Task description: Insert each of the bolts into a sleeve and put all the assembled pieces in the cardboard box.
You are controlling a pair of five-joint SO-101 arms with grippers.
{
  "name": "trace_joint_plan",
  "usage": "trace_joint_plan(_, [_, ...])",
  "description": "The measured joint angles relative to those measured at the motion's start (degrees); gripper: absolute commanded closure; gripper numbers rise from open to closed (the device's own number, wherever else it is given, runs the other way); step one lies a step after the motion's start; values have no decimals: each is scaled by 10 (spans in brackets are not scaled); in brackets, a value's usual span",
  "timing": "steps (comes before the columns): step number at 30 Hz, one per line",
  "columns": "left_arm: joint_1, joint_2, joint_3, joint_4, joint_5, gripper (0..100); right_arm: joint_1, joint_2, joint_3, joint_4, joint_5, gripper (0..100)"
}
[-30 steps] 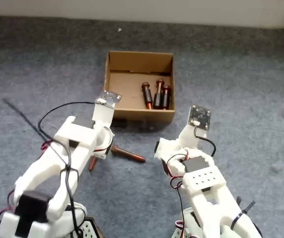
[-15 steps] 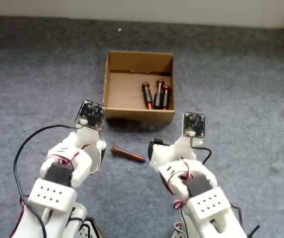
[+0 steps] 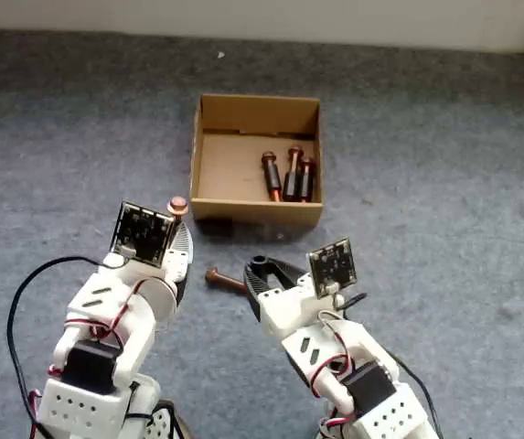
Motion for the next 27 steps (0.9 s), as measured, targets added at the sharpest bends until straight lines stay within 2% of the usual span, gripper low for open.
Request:
trace_joint_plan(7, [58, -115, 0, -7, 0, 995, -23, -11, 0, 0, 13, 994])
trace_joint_plan(10, [84, -150, 0, -25, 25, 995, -26, -11, 0, 0, 13, 994])
trace_joint_plan(18, [94, -152, 0, -68, 108, 995, -61, -11, 0, -23, 13, 994])
trace_joint_plan(23, [92, -152, 0, -75, 124, 995, -71, -11, 0, -58, 18, 994])
trace_joint_plan(27, [93, -152, -25, -75, 125, 995, -71, -11, 0, -114, 62, 994])
